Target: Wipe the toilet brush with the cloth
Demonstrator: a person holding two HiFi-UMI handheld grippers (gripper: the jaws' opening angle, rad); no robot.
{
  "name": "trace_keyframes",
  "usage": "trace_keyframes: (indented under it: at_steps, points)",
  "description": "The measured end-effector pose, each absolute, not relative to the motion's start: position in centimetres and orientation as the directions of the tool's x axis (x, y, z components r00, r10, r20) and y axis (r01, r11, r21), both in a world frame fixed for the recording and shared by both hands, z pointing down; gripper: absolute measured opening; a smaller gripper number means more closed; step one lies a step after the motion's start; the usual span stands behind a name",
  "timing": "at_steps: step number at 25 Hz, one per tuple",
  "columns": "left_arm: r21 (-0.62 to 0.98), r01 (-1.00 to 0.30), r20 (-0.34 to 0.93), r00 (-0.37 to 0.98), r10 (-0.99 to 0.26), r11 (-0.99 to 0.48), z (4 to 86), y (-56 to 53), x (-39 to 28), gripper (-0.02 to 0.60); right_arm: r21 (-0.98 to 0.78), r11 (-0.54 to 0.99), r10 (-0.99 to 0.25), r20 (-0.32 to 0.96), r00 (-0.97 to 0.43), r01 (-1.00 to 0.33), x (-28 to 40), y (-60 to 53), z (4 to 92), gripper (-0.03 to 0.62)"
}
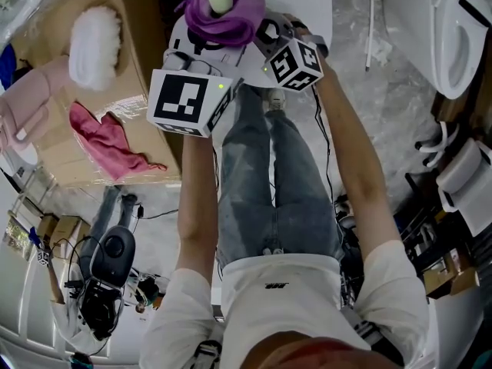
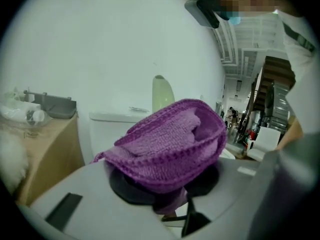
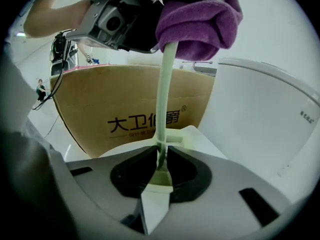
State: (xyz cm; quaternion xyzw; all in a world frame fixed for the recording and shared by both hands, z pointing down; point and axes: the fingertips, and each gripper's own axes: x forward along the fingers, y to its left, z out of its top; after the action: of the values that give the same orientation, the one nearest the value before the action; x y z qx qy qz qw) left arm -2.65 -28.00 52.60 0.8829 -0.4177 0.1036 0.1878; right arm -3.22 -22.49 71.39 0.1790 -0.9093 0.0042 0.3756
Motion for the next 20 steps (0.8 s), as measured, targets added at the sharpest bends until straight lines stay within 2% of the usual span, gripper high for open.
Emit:
trace_keyframes:
  at_steps: [9, 18, 20]
  points:
    - [0.250, -0.790, 0.286, 0.613, -0.736, -0.560, 49.0, -28.1, -3.6, 0.172, 0.127, 0.935, -0.324, 0.682, -0.656, -0.330, -3.3, -22.5, 71.4, 0.061]
    - [0.240, -0.818, 0.269, 0.574, -0.773, -0.523, 47.4, -25.5, -5.1, 0.178, 0.121, 0.932, -0.327, 0.689, -0.647, -0.342, -3.2, -22.4, 71.3, 0.063]
    - [0.237, -0.825, 0.277, 0.563, -0.779, -0.512, 47.3, -24.7, -5.5, 0.163, 0.112, 0.929, -0.327, 0.691, -0.645, -0.352, -3.2, -22.3, 71.3, 0.064]
